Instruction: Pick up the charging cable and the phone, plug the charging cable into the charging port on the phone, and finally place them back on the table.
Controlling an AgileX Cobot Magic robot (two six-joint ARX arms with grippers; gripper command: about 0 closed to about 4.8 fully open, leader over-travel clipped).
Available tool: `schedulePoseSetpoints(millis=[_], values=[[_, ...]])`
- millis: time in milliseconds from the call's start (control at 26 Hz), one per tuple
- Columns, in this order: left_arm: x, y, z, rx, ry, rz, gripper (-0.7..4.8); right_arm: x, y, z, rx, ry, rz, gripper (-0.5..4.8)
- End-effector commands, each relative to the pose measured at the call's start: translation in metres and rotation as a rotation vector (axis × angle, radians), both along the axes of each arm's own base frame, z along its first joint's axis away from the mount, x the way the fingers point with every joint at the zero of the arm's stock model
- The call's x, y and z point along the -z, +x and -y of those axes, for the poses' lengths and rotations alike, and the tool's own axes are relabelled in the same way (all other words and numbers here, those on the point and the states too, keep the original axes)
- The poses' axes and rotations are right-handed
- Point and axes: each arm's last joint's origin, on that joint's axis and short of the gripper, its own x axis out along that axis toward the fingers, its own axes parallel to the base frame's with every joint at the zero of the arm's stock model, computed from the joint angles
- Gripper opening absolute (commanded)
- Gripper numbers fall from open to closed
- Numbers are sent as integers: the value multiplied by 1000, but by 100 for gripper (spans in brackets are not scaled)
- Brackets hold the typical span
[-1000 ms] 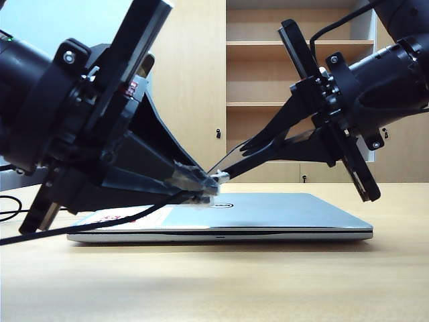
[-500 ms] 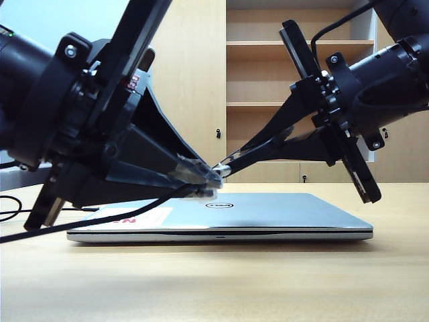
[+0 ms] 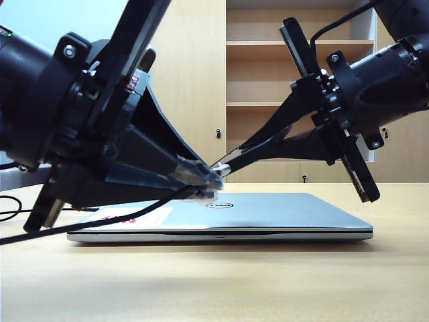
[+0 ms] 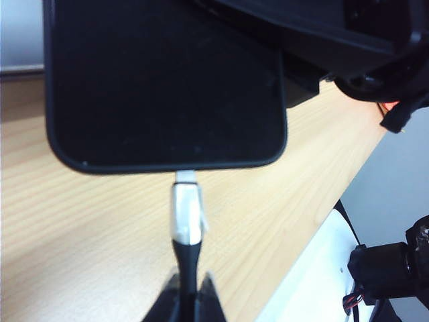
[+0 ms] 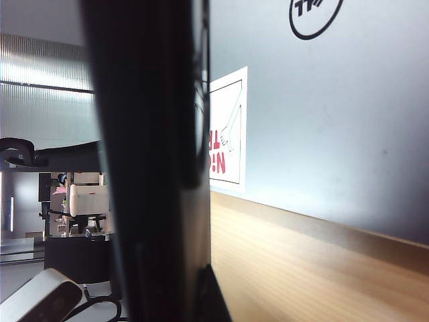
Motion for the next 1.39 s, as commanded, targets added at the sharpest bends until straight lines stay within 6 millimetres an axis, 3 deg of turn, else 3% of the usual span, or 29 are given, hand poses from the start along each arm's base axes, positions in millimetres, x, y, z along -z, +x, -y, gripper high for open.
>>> schedulePoseSetpoints(millis=[38, 693, 1385], values=[[-4, 2, 2, -7, -29, 28, -6, -6, -1, -4, -49, 26, 50, -6], [-4, 2, 2, -6, -30, 33, -6, -6, -6, -11, -110, -5, 113, -6], [-4, 2, 2, 3, -22, 52, -6, 0, -11, -10, -200, -16, 39, -6]])
